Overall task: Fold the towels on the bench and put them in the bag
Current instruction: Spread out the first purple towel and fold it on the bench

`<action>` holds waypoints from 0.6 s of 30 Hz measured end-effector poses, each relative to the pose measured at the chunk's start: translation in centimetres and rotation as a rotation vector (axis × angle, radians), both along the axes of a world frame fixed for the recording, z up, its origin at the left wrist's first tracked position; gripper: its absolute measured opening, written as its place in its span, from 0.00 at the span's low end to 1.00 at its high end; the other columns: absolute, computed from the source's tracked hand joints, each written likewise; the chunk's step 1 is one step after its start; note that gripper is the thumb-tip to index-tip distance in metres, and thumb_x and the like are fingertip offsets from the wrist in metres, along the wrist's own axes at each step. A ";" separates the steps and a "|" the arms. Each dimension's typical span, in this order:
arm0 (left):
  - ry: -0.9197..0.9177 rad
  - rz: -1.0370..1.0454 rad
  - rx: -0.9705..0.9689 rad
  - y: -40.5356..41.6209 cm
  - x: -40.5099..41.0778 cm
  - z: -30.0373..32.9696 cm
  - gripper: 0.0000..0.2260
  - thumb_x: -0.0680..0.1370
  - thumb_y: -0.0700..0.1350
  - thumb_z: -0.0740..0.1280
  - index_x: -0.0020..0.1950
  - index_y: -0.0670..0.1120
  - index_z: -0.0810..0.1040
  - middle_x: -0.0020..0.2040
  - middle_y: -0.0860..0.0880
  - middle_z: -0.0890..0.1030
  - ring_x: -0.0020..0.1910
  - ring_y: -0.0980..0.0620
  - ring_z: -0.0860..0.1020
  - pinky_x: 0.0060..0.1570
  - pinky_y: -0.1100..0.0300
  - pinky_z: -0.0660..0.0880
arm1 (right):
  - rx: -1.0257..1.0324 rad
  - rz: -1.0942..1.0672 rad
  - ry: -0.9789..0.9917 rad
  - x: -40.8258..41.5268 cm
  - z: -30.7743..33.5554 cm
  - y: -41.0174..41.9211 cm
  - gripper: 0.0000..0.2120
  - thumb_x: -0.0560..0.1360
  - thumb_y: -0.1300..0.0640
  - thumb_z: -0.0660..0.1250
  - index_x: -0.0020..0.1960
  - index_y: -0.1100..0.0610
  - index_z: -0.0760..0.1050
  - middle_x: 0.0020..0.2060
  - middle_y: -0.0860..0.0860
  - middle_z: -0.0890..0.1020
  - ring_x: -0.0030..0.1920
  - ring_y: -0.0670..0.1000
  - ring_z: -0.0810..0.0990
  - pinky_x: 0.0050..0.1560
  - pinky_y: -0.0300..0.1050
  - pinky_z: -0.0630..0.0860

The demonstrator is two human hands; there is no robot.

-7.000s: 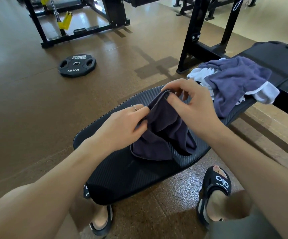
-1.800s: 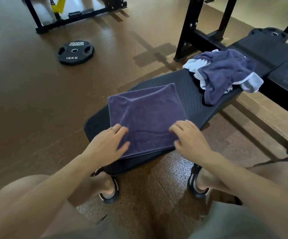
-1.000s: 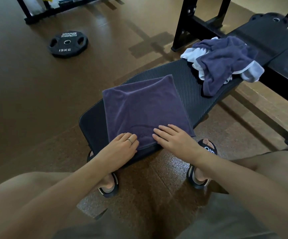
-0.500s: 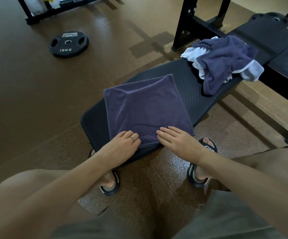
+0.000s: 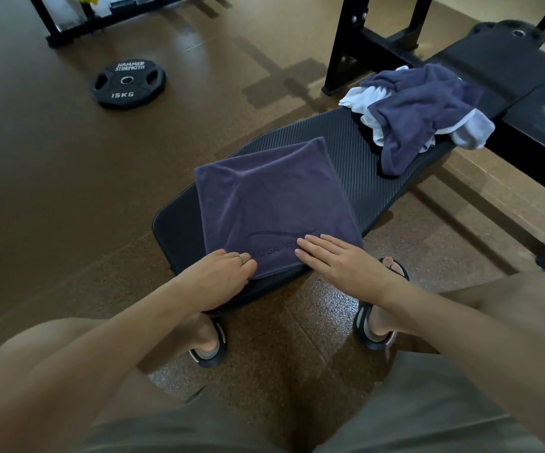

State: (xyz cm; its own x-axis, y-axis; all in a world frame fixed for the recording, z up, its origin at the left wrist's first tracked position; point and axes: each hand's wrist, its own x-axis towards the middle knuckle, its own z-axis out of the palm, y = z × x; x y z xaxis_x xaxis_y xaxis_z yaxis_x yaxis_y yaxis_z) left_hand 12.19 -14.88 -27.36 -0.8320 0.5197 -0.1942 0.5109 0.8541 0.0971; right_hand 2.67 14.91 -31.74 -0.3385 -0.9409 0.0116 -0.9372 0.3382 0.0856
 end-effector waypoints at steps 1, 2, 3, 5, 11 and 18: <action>-0.021 0.007 0.007 -0.2 0.0 -0.1 0.06 0.85 0.49 0.58 0.60 0.52 0.71 0.57 0.55 0.76 0.55 0.55 0.77 0.58 0.59 0.71 | 0.025 -0.012 -0.019 0.0 -0.1 0.3 0.35 0.79 0.61 0.65 0.82 0.59 0.54 0.81 0.57 0.58 0.81 0.56 0.56 0.80 0.54 0.57; -0.041 0.020 0.023 -0.4 0.1 -0.2 0.05 0.85 0.50 0.59 0.59 0.53 0.71 0.56 0.55 0.76 0.55 0.55 0.77 0.58 0.59 0.70 | 0.046 -0.028 -0.036 0.1 -0.3 0.6 0.35 0.81 0.58 0.63 0.83 0.57 0.50 0.82 0.56 0.55 0.82 0.55 0.52 0.80 0.54 0.55; -0.050 0.034 0.043 -0.6 0.2 -0.4 0.04 0.84 0.50 0.59 0.58 0.54 0.71 0.56 0.56 0.75 0.54 0.56 0.76 0.57 0.60 0.69 | 0.060 -0.045 -0.053 0.1 -0.4 0.7 0.34 0.83 0.55 0.60 0.83 0.56 0.47 0.82 0.54 0.52 0.82 0.54 0.49 0.81 0.54 0.53; -0.058 0.054 0.070 -0.9 0.4 -0.6 0.03 0.84 0.52 0.60 0.56 0.56 0.70 0.55 0.57 0.74 0.53 0.57 0.76 0.54 0.62 0.67 | 0.077 -0.068 -0.081 0.3 -0.4 0.7 0.31 0.85 0.49 0.55 0.83 0.55 0.47 0.82 0.53 0.51 0.82 0.52 0.48 0.81 0.54 0.53; 0.029 0.058 0.067 0.0 0.1 0.0 0.09 0.85 0.54 0.56 0.57 0.53 0.74 0.52 0.54 0.78 0.48 0.55 0.80 0.49 0.60 0.73 | -0.093 -0.134 -0.109 1.2 1.8 -2.6 0.27 0.86 0.46 0.51 0.81 0.56 0.59 0.80 0.55 0.61 0.80 0.54 0.58 0.80 0.55 0.55; 0.145 0.533 0.113 2.0 -4.2 -1.4 0.26 0.85 0.56 0.55 0.81 0.47 0.59 0.79 0.42 0.63 0.78 0.43 0.62 0.77 0.44 0.60 | -0.128 -0.483 -0.295 -1.2 1.7 -9.4 0.29 0.85 0.43 0.43 0.83 0.53 0.47 0.83 0.52 0.49 0.82 0.50 0.45 0.81 0.52 0.45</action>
State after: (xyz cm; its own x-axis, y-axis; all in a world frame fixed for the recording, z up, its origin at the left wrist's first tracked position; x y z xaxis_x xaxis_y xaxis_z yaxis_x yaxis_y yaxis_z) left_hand 7.95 -12.90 -28.75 -0.9992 0.0310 -0.0260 0.0264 0.9861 0.1643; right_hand 1.50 5.49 -30.07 -0.7354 -0.6761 -0.0447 -0.6518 0.7239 -0.2261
